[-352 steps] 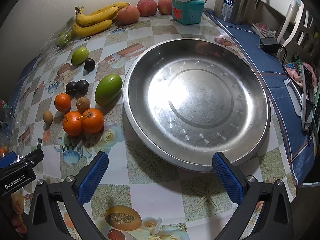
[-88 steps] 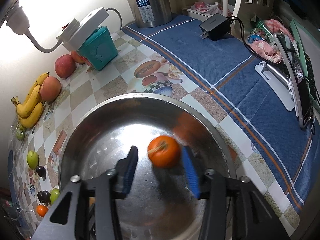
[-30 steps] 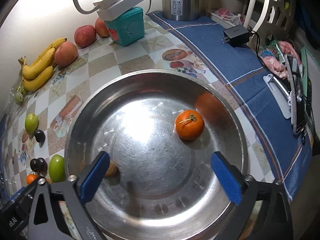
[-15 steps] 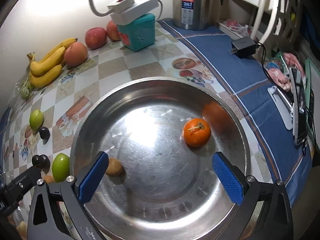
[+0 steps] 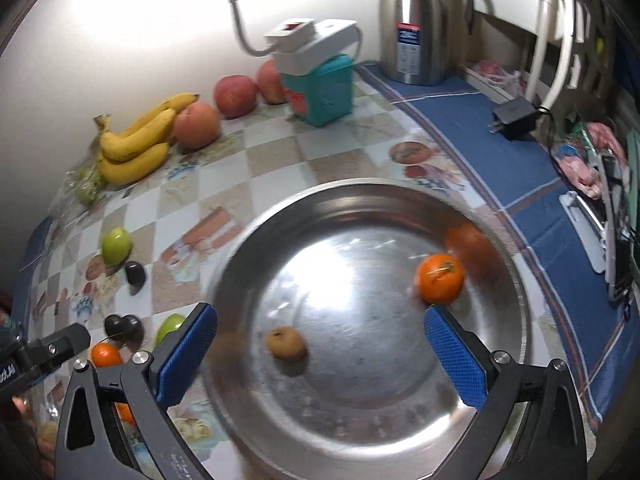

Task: Organize fruits
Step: 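Withdraw both tools from the tray back toward the fruit cluster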

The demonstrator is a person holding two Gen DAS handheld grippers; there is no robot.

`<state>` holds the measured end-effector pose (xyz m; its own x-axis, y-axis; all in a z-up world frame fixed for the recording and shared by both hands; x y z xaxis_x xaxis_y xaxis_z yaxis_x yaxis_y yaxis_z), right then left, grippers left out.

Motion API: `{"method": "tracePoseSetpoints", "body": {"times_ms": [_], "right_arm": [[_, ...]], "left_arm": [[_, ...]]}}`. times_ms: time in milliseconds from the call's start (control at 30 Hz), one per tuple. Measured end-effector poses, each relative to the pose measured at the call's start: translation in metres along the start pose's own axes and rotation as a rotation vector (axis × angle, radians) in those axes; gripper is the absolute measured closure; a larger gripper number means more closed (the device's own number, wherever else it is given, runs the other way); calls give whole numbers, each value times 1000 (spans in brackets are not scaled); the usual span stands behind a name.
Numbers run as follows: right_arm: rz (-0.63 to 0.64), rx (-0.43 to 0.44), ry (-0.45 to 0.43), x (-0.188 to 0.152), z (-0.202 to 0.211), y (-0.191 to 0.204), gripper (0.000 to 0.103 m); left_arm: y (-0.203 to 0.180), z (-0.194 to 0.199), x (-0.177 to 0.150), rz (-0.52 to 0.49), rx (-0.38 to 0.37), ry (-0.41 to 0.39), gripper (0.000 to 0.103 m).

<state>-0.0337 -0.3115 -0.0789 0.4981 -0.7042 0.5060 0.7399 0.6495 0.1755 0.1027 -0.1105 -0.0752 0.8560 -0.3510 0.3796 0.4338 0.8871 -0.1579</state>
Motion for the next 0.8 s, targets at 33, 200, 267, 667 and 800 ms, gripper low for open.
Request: {"method": "tracePoseSetpoints", "body": {"times_ms": [33,200,267,667,800], "right_arm": [[9,11,2,-1,1,5,0],[60,78,43,-14,3,39,0],[89,90,77,-22,2,53,0],[204,213,101,-46,14,120,0],[223,221,134,-59,10,132,0]], "left_arm": [[6,2,2,-3,13,-9,0],[30,7,8,27,39,-30,0],[36,7,8,34,39,-27,0],[81,7,7,86,57,-22,0],[84,2,4,52,90,-4,0]]}}
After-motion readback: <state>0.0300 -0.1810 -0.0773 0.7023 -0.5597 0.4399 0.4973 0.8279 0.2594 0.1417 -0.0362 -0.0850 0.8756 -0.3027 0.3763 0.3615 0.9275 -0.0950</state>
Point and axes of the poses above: each gripper's, at about its wrist camera, not at the fingertips, and z roughly against the way its jaws point, y to its left, x to its top, the point moved 10 cm from there along -z, roughly the way its jaws point, and after that the axes turned 4 degrees about -z, right-handed, at the moved point
